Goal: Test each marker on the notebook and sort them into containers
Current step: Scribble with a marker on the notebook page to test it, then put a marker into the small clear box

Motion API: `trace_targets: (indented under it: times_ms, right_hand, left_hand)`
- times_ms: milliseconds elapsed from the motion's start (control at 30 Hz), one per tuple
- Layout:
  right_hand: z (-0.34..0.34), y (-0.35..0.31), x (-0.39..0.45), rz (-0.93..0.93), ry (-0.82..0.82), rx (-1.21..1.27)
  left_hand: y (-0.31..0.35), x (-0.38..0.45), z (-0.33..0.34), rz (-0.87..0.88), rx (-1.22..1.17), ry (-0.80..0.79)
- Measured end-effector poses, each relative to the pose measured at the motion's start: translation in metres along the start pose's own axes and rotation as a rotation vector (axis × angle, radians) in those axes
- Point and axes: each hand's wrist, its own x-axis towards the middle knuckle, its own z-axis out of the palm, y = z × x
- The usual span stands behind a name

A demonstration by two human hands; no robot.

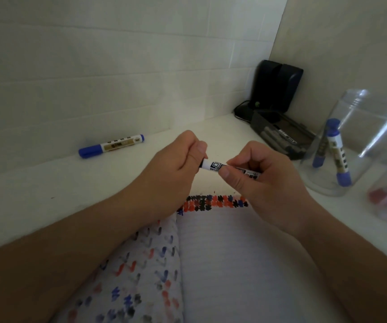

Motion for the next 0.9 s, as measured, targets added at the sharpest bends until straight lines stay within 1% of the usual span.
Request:
trace_targets:
  times_ms: [67,133,233,300,367,433,500,600,733,800,900]
  right_hand:
    - [-0.005,0.003,0.001,0.039,-0.033,-0.117]
    - [-0.005,0.005,0.000,0.085,-0.030,-0.204]
    - [-0.005,0.000,0.001,0.125,0.024,-0.265]
    - [-0.009,0.001,0.013,0.163,0.104,-0.261]
    - [-0.016,0.006,0.037,0.224,0.255,-0.255]
    - [-0.026,0.012,0.068,0.292,0.367,-0.328]
    - [-0.036,0.018,0.098,0.368,0.389,-0.457]
    - [-0.049,0.032,0.127,0.452,0.295,-0.730]
    - [-0.055,0.048,0.135,0.576,0.134,-1.063]
    - [-0.053,0.053,0.136,0.637,0.061,-1.123]
    - [-0.048,0.056,0.136,0.707,-0.052,-1.121]
  left_hand:
    - [-0.002,-0.002,0.001,0.037,0.075,-0.061]
    - [-0.005,-0.002,0.001,0.083,0.143,-0.105]
    - [-0.014,-0.002,0.000,0.045,0.169,-0.079]
    - [-0.019,-0.001,-0.001,-0.011,0.132,-0.016]
    - [-0.022,-0.001,0.000,-0.039,0.097,0.024]
    - [-0.022,0.000,0.000,-0.033,0.103,0.002]
    - [-0.021,0.000,0.000,-0.015,0.134,-0.025]
    - [-0.022,-0.002,-0.001,-0.027,0.150,-0.040]
    - [-0.024,-0.001,0.001,0.010,0.168,-0.044]
    - [-0.024,-0.001,0.001,0.011,0.169,-0.052]
    - [-0.026,0.000,0.001,0.007,0.174,-0.060]
